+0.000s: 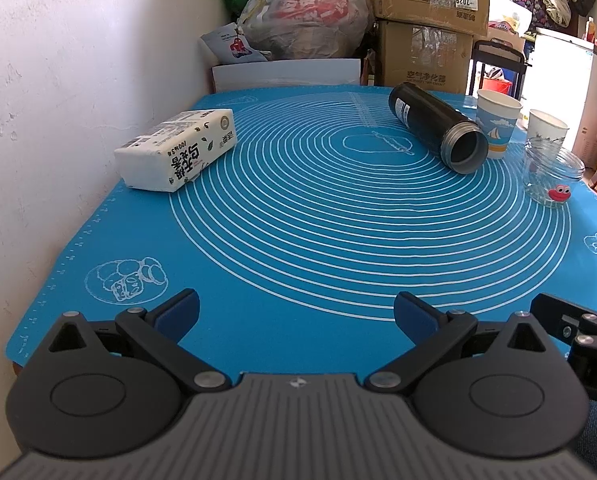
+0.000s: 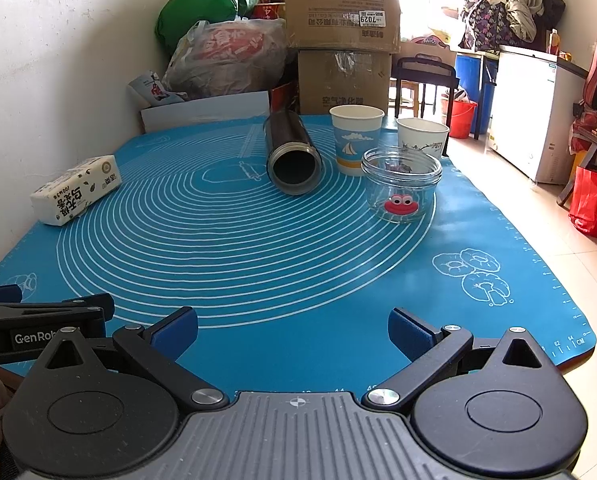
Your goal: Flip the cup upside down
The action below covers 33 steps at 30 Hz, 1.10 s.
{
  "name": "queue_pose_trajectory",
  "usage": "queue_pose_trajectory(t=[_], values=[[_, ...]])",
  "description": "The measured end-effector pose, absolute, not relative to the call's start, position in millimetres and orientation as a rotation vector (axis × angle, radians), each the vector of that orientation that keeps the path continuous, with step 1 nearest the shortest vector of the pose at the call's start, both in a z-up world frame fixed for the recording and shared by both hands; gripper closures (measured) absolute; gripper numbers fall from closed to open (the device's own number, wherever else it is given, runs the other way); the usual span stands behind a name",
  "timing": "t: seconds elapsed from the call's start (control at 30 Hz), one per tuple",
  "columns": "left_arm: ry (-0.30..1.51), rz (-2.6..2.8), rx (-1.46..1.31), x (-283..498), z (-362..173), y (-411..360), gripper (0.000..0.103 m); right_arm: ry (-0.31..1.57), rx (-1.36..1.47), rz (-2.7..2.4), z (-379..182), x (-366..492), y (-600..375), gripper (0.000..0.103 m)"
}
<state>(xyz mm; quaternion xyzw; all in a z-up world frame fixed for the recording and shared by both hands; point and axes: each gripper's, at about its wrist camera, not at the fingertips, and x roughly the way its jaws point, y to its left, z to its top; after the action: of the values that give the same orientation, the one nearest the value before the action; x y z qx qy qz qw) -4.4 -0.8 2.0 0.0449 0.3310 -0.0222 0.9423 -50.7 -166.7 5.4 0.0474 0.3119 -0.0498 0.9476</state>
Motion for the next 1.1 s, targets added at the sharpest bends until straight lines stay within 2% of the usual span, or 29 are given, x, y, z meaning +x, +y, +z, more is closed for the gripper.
queue_pose_trajectory(t=[0.67,0.87,1.1], values=[[0.670,-0.057,0.087,1,7,-1,0.001,0.649,0.143,-0.075,14,-45,-179,0.000],[0.626,-0.085,0.065,19,31,-10,0.001,0.591,0.122,-0.084,40,-33,-194,0.000],[0.609,-0.120,0.029,74,62,-42,0.001,0.531,0.091,-0.119,67,-2,-222,0.000]])
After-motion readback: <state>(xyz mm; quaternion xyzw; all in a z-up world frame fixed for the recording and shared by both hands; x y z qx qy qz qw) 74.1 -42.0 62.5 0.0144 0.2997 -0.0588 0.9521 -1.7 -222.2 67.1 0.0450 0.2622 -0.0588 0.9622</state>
